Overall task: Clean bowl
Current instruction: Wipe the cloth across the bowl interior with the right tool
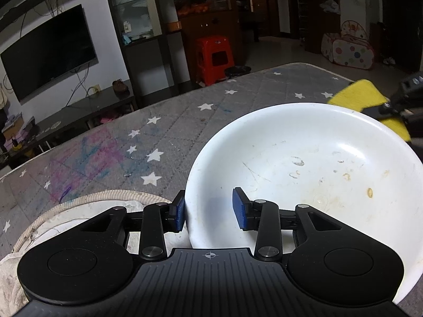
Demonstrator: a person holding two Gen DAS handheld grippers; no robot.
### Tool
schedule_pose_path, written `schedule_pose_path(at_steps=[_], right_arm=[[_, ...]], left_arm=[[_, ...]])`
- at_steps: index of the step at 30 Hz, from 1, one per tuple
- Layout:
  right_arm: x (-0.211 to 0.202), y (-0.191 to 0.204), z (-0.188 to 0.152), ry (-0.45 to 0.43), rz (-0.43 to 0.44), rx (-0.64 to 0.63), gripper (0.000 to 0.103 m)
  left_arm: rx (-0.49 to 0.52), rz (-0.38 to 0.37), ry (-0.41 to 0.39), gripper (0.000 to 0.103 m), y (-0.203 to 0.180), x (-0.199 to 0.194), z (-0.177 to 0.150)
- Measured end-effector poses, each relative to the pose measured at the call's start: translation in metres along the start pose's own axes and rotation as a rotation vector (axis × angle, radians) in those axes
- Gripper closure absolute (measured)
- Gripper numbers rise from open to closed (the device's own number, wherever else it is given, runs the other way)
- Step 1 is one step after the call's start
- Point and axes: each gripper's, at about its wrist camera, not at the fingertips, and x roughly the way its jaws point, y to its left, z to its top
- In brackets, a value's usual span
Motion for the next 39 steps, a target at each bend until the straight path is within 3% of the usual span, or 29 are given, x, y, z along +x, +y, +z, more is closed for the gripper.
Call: schedule_pose_path(at_steps=[17, 39], right_arm=[[0.064, 0.056, 0.026, 0.119, -0.026, -0.201, 0.086], [0.117, 0.126, 0.016, 0.219, -0.011, -0.414, 0.084]], left_arm=[[0.019, -0.003, -0.017, 0.065, -0.004, 0.006, -0.006], [0.032, 0.0, -0.026, 0.062, -0.006, 0.009, -0.008]])
